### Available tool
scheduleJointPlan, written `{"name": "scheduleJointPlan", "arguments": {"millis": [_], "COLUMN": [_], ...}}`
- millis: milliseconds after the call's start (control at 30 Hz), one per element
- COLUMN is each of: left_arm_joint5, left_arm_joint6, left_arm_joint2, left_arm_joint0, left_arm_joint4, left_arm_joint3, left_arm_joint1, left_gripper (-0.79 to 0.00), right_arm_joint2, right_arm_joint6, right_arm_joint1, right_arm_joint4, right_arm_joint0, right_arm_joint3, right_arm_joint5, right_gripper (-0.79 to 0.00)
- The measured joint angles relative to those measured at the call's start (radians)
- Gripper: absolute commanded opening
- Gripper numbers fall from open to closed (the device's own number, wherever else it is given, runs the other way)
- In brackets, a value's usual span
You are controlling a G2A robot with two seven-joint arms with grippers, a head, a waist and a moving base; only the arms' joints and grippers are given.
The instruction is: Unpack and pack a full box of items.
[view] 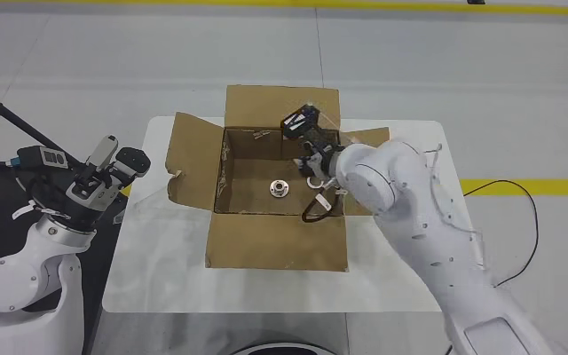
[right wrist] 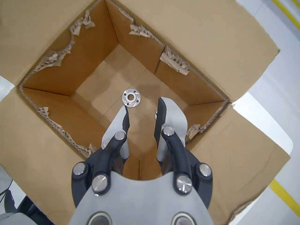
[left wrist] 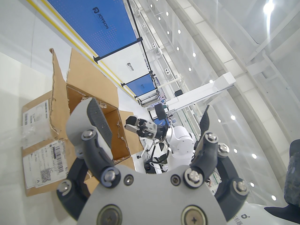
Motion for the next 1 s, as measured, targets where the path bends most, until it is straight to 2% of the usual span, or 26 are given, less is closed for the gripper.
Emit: {"name": "scheduleJointPlan", "arguments": {"millis": [200, 300, 467, 633, 1000], "left_arm_joint5": [0.0, 0.0, 0.0, 0.0, 0.0], "left_arm_joint6": [0.0, 0.0, 0.0, 0.0, 0.0], "left_arm_joint2": [0.0, 0.0, 0.0, 0.0, 0.0], "left_arm_joint0": [0.0, 0.0, 0.0, 0.0, 0.0], "left_arm_joint4": [0.0, 0.0, 0.0, 0.0, 0.0], "left_arm_joint3": [0.0, 0.0, 0.0, 0.0, 0.0], "left_arm_joint1": [0.0, 0.0, 0.0, 0.0, 0.0], "left_gripper": [0.0, 0.0, 0.0, 0.0, 0.0], "right_arm_joint2": [-0.084, -0.11, -0.152, -0.188, -0.243], "right_arm_joint6": [0.014, 0.011, 0.014, 0.019, -0.015], "right_arm_joint1": [-0.028, -0.039, -0.059, -0.08, -0.128], "right_arm_joint4": [-0.034, -0.038, -0.046, -0.058, -0.054], "right_arm_joint0": [0.051, 0.075, 0.105, 0.133, 0.176], "right_arm_joint3": [0.142, 0.201, 0.274, 0.336, 0.505], "right_arm_joint5": [0.031, 0.024, 0.01, 0.011, 0.007], "right_gripper": [-0.511, -0.594, -0.659, -0.785, -0.785]}}
